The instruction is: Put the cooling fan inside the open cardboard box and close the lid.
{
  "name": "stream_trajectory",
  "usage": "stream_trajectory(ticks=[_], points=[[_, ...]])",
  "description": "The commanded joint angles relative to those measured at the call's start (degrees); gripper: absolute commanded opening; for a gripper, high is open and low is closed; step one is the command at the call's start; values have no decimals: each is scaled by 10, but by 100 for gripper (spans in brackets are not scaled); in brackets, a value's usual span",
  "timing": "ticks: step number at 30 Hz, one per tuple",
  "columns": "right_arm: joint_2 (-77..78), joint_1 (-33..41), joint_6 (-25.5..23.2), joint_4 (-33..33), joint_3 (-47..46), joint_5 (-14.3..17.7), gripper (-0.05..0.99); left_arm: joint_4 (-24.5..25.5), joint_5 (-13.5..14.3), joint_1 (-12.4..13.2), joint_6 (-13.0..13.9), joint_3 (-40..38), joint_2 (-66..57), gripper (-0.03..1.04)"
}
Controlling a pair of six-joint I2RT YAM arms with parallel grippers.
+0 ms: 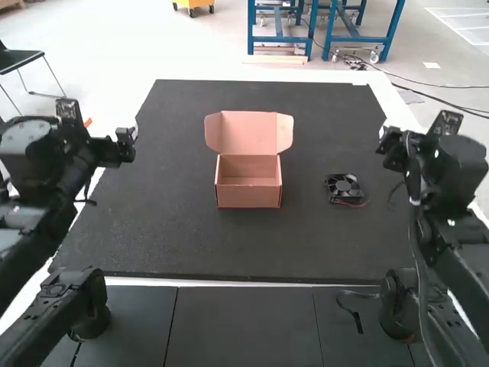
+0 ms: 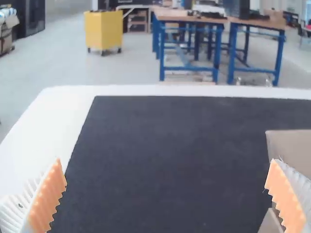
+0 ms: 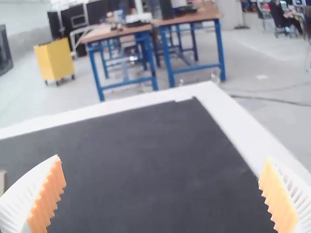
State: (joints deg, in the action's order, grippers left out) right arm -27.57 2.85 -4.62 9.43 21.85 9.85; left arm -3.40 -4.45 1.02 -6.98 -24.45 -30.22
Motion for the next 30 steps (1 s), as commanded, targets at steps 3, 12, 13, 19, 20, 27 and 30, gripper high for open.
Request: stream_trajectory(ticks=[3,12,13,19,20,27,30], points=[[-151,-6,-35,-100,181,20,91,73,4,6,-10,-122,-128,97],[-321,-7,-54,-322,370,-3,91,135,2,2,23,-207,-257,97],[-322,-5,-56,-325,367,-7,91,144,1,1,23,-213,-274,97],[-329,-10,19,-313,339,0,91,146,-43,0,22,-251,-347,97],[-337,-12,21,-312,333,-2,90,138,-47,0,22,-255,-359,97],[-395,-32,109,-407,302,-9,91,154,-79,-46,24,-276,-406,97],[-398,-44,139,-413,297,-45,91,168,-82,-70,29,-287,-407,97]])
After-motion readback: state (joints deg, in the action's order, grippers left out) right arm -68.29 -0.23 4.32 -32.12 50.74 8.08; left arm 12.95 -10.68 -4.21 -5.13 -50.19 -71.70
